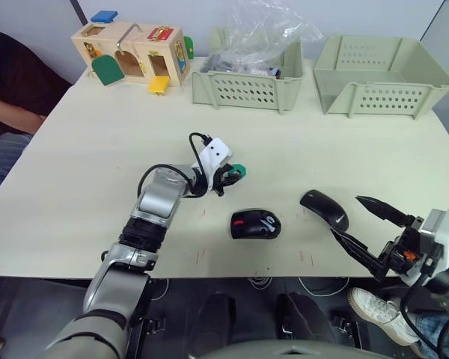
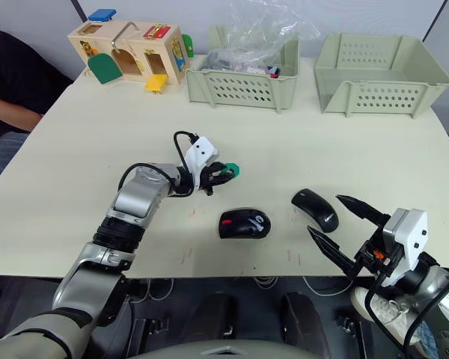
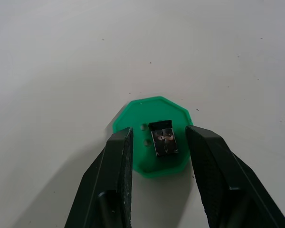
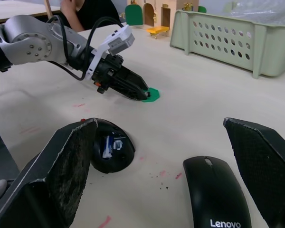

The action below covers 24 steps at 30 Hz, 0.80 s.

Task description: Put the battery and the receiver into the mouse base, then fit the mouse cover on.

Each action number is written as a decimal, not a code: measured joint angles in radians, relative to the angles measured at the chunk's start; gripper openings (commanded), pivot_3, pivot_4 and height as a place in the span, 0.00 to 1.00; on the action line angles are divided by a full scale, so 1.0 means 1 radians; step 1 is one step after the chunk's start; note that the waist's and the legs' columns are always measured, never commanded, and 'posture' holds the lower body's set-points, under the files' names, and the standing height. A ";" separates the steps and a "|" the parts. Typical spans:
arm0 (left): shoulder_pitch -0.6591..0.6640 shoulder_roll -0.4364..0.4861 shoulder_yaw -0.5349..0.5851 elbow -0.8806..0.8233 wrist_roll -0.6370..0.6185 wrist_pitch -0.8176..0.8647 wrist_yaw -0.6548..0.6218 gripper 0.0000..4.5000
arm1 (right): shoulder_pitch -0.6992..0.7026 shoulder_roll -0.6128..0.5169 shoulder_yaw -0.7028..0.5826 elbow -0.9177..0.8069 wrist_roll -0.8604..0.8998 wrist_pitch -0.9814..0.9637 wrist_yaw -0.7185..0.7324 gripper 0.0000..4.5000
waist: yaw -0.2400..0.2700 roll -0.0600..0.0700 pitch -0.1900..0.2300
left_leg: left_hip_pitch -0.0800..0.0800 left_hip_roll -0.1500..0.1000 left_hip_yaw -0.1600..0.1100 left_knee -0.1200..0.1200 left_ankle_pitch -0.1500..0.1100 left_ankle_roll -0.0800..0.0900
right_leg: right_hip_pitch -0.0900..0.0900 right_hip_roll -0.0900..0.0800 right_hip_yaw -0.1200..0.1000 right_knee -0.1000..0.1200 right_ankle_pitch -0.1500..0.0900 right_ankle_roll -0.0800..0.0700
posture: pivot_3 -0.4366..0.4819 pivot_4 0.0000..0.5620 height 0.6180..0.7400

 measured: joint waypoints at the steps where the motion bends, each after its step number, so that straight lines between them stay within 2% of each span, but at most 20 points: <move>1: 0.000 0.000 -0.001 0.000 0.000 0.000 -0.001 0.25 | 0.000 0.000 0.000 0.000 0.000 0.000 0.000 1.00 | 0.000 0.000 0.000 | 0.000 0.000 0.000 0.000 0.000 0.000 | 0.000 0.000 0.000 0.000 0.000 0.000 | 0.48 0.27 1.00; 2: 0.000 0.000 -0.003 0.000 0.001 0.000 -0.002 0.15 | 0.001 0.000 0.000 0.000 0.000 0.000 0.000 1.00 | 0.000 0.000 0.000 | 0.000 0.000 0.000 0.000 0.000 0.000 | 0.000 0.000 0.000 0.000 0.000 0.000 | 0.48 0.27 1.00; 24: 0.005 0.008 0.014 -0.003 -0.020 -0.005 -0.030 0.15 | 0.006 0.000 0.000 -0.001 0.001 0.000 0.003 1.00 | 0.000 0.000 0.000 | 0.000 0.000 0.000 0.000 0.000 0.000 | 0.000 0.000 0.000 0.000 0.000 0.000 | 0.48 0.27 1.00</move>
